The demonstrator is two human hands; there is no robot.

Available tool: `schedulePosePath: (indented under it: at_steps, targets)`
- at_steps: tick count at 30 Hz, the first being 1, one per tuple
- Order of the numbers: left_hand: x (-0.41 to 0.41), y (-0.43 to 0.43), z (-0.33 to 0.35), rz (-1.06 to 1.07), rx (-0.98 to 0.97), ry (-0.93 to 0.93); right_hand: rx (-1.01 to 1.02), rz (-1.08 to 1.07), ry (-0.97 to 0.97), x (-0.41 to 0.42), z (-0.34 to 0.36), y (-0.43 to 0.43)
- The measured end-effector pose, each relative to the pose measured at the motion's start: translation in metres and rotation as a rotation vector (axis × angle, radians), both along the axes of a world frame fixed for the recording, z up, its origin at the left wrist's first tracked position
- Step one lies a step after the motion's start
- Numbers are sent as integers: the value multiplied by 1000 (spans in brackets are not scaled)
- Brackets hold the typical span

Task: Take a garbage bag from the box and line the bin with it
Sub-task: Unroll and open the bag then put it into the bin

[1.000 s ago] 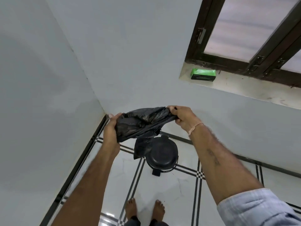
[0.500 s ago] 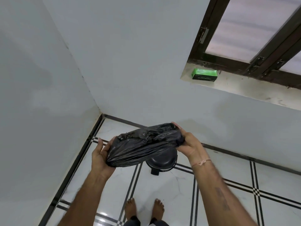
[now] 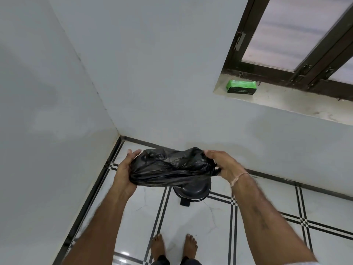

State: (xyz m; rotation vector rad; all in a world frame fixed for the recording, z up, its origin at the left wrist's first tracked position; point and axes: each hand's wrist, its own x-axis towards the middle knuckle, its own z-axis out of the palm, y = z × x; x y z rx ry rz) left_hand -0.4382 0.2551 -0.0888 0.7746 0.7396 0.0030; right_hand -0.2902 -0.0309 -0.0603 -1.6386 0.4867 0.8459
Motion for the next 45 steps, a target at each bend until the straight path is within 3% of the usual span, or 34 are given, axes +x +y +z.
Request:
schedulePosePath:
  at_steps: [4,8,13,17,19,22,24,32,34,38,39,41,42,43,44,45]
  targets:
    - [-22,13,-9,-197,84,71,231,-236,132,10,-4,-14]
    - [-37,12,-17,-449,85,220,451,-453,132,6,-13,-15]
    - [-36,10,-26,-225,-118,234,579,-635,133,-2,-20,-15]
    - [-42,11,-28,-461,45,248,581,-671,137,-5,-18,-22]
    - [-43,12,-29,-344,-42,236,580,-678,148,-5,-17,-27]
    - [-35,10,-29,73,-288,224,635,-718,187,-8,-18,-31]
    - [-27,10,-29,242,-344,235,670,-716,209,-13,-20,-32]
    - [-18,10,-30,271,-376,278,526,-573,85,-32,-31,-29]
    - [-11,-2,-25,268,-277,200,472,-493,28,-34,-27,-17]
    - [31,-29,19,159,178,-13,358,-223,-196,-21,23,38]
    - [43,-36,35,135,316,-73,322,-179,-349,-15,37,51]
    - [60,-44,61,110,652,-221,183,-141,-905,-7,59,67]
    - [62,-47,62,45,839,-259,47,-64,-1190,-6,54,67]
    - [61,-50,53,-43,1006,-230,-123,91,-1350,-7,38,66]
    - [56,-53,38,-174,1074,-93,-302,303,-1282,-15,17,64]
    - [43,-57,19,-273,997,115,-445,533,-1031,-36,-6,58]
